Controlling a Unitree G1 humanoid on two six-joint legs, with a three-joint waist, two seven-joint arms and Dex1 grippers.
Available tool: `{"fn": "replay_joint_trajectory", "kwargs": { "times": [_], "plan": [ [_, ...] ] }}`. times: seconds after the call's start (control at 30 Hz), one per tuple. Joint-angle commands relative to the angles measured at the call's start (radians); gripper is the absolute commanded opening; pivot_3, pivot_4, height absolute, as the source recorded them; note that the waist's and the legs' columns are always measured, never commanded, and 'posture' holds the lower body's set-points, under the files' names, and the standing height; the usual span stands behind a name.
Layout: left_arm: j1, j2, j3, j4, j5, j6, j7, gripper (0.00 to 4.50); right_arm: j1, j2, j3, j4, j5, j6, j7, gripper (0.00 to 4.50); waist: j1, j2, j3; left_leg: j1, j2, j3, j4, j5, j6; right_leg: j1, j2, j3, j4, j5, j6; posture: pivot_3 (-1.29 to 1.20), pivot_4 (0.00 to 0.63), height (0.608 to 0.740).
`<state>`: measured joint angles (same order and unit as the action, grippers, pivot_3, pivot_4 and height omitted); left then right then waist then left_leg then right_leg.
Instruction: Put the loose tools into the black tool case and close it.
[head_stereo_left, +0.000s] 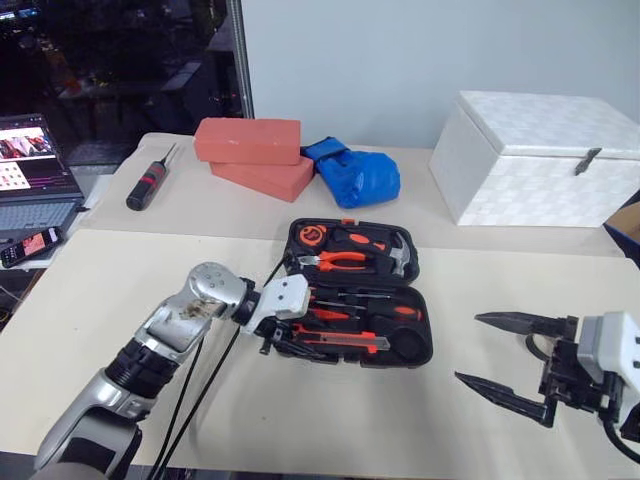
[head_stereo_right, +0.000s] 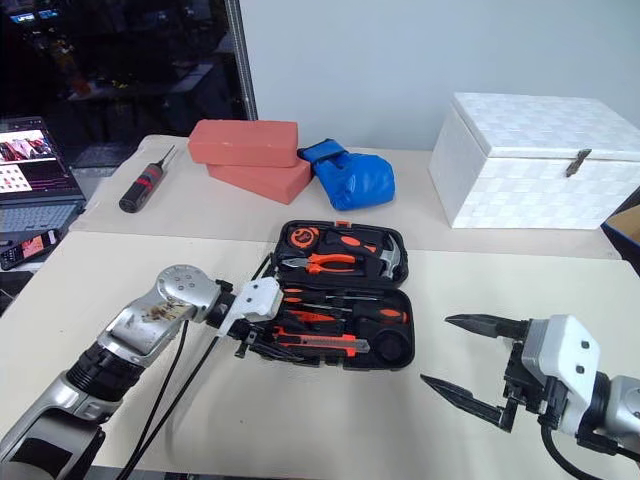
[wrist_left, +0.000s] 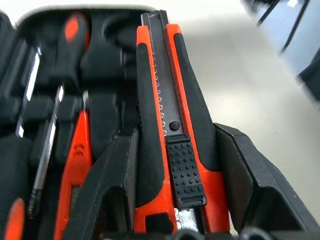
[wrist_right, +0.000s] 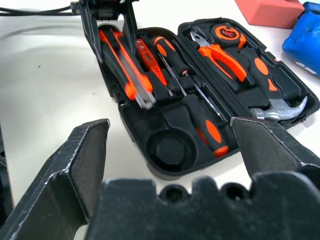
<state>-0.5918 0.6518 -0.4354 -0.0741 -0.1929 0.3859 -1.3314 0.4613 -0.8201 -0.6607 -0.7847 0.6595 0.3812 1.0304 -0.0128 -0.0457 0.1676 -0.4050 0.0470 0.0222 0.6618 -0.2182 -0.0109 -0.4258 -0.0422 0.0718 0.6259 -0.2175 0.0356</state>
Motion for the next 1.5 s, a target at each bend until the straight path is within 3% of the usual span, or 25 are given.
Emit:
{"fn": "replay_joint_trajectory", "kwargs": {
  "times": [0.03,0.13,0.47,0.53,0.6,0.77,0.87,0.97,1.1,1.23,1.33,1.5],
  "plan": [
    [-0.004,-0.010,-0.022,-0.026,0.053,0.033,0.048,1.81,0.020,0.010,-0.052,-0.057,0.041,0.014,-0.026,4.50,0.000,0.000,0.000,0.000,0.000,0.000,0.000,0.000,0.000,0.001,0.000,0.000,0.000,0.000,0.000,0.00,0.150,0.740],
    [-0.002,-0.016,-0.027,-0.026,0.070,0.028,0.057,1.81,0.026,0.007,-0.055,-0.069,0.051,0.021,-0.039,4.50,-0.001,0.000,0.000,0.002,-0.001,0.000,0.002,0.001,-0.001,0.003,-0.001,0.001,0.000,-0.003,-0.007,0.00,0.150,0.740],
    [-0.023,-0.043,-0.051,0.099,0.134,-0.113,0.048,1.81,0.007,-0.010,-0.043,-0.063,0.063,0.029,-0.043,4.50,0.000,0.002,-0.001,0.003,-0.001,0.000,0.003,0.001,-0.001,0.004,-0.001,0.001,0.000,-0.003,-0.006,0.00,0.150,0.740],
    [-0.029,-0.058,-0.028,0.111,0.107,-0.122,0.038,2.79,0.004,-0.010,-0.041,-0.063,0.063,0.030,-0.042,4.50,0.001,0.002,-0.001,0.002,-0.001,0.000,0.003,0.001,-0.001,0.004,-0.001,0.001,0.000,-0.003,-0.006,0.00,0.150,0.740],
    [-0.030,-0.071,0.047,0.087,-0.003,-0.047,0.010,3.40,-0.002,-0.011,-0.031,-0.059,0.061,0.028,-0.043,4.50,0.001,0.002,-0.001,0.002,-0.001,-0.001,0.003,0.001,-0.001,0.004,-0.001,0.001,0.000,-0.003,-0.005,0.00,0.150,0.740],
    [-0.011,-0.076,0.189,0.038,-0.186,0.168,0.026,3.40,-0.035,-0.014,0.007,-0.045,0.046,0.024,-0.051,4.50,-0.004,0.002,-0.001,0.001,-0.001,-0.001,0.003,0.001,-0.001,0.002,0.000,0.001,0.002,0.000,-0.002,0.00,0.150,0.740],
    [-0.006,-0.078,0.228,0.022,-0.235,0.252,0.057,2.67,-0.052,-0.017,0.027,-0.038,0.040,0.024,-0.057,4.50,-0.002,0.002,-0.001,0.001,-0.001,-0.002,0.003,0.001,-0.001,0.002,0.000,0.000,0.002,0.000,0.000,0.00,0.150,0.740],
    [0.065,-0.100,0.255,-0.032,-0.233,0.266,0.150,1.54,-0.074,-0.019,0.059,-0.029,0.030,0.023,-0.066,4.50,-0.001,0.002,-0.001,0.001,-0.001,-0.002,0.003,0.001,-0.001,0.003,0.000,0.000,0.002,0.000,0.000,0.00,0.150,0.740],
    [0.133,-0.100,0.198,-0.064,-0.158,0.250,0.229,0.12,-0.091,-0.023,0.080,-0.021,0.024,0.024,-0.070,4.50,-0.001,0.001,-0.001,0.001,-0.001,-0.002,0.003,0.001,-0.001,0.002,0.000,0.000,0.002,0.000,0.000,0.00,0.150,0.740],
    [0.130,-0.114,0.064,-0.016,-0.008,0.292,0.351,0.12,-0.085,-0.025,0.088,-0.019,0.018,0.023,-0.065,4.50,0.009,0.002,-0.002,0.002,-0.002,-0.003,0.003,0.001,-0.001,0.004,-0.001,0.000,0.002,0.000,0.000,0.00,0.150,0.740],
    [0.130,-0.109,0.013,-0.021,0.025,0.281,0.356,0.12,-0.071,-0.026,0.083,-0.027,0.021,0.025,-0.061,4.50,0.013,0.003,-0.005,0.006,-0.004,-0.003,0.003,0.001,-0.001,0.008,-0.001,0.001,0.001,-0.003,-0.006,0.00,0.150,0.740],
    [0.131,-0.093,-0.035,0.003,0.102,0.127,0.343,0.12,-0.027,-0.019,0.046,-0.034,0.025,0.019,-0.046,4.50,0.010,0.007,-0.014,0.008,-0.004,-0.003,0.003,0.002,-0.002,0.009,-0.001,0.002,0.001,-0.004,-0.007,0.00,0.150,0.740]
  ]
}}
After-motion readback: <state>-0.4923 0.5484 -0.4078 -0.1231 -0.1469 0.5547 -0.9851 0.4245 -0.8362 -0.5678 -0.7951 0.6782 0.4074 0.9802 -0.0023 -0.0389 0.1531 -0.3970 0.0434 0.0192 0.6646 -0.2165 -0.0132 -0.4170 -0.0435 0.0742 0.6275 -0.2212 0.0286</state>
